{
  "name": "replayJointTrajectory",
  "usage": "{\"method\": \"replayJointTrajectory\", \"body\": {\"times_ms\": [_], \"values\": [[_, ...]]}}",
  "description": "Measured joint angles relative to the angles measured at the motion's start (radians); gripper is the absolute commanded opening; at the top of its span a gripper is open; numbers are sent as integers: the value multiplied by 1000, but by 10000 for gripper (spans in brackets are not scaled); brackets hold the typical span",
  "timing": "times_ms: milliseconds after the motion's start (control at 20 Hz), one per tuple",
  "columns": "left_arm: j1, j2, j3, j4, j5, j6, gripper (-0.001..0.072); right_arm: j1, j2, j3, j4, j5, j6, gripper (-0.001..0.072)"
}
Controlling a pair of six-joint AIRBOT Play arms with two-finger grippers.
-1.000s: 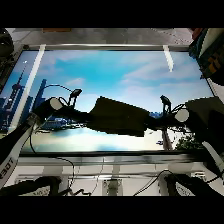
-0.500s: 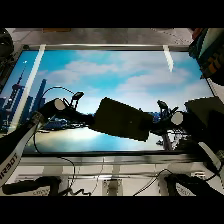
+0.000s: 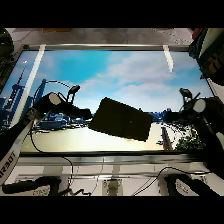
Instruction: Fold the clothes and pants, and hang the long-sleeved shirts on hangers.
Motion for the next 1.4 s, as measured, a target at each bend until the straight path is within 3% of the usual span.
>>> {"method": "replayJointTrajectory", "body": {"times_ms": [100,200,300,500,700,900,1150,1300,1350,1400], "values": [[4,0,11,1,-3,0,693,-138,0,-48,78,49,-114,549],[5,0,17,0,-10,0,693,-241,-5,-146,282,84,-253,562],[6,0,20,0,-10,0,693,-287,-9,-267,510,83,-396,687],[6,0,23,1,-8,0,693,-238,-13,-458,831,-86,-526,687],[6,0,23,1,-8,0,692,-105,-14,-516,1029,-287,-551,686],[6,0,23,0,-8,0,693,-11,-32,-526,1112,-489,-481,684],[6,0,23,0,-8,0,692,21,-151,-478,1155,-488,-418,678],[7,0,23,1,-6,0,691,34,-249,-413,1149,-382,-425,614],[7,-1,23,1,-5,0,691,46,-277,-389,1145,-360,-434,552],[7,-1,23,1,-4,0,690,61,-299,-367,1136,-349,-449,377]]}}
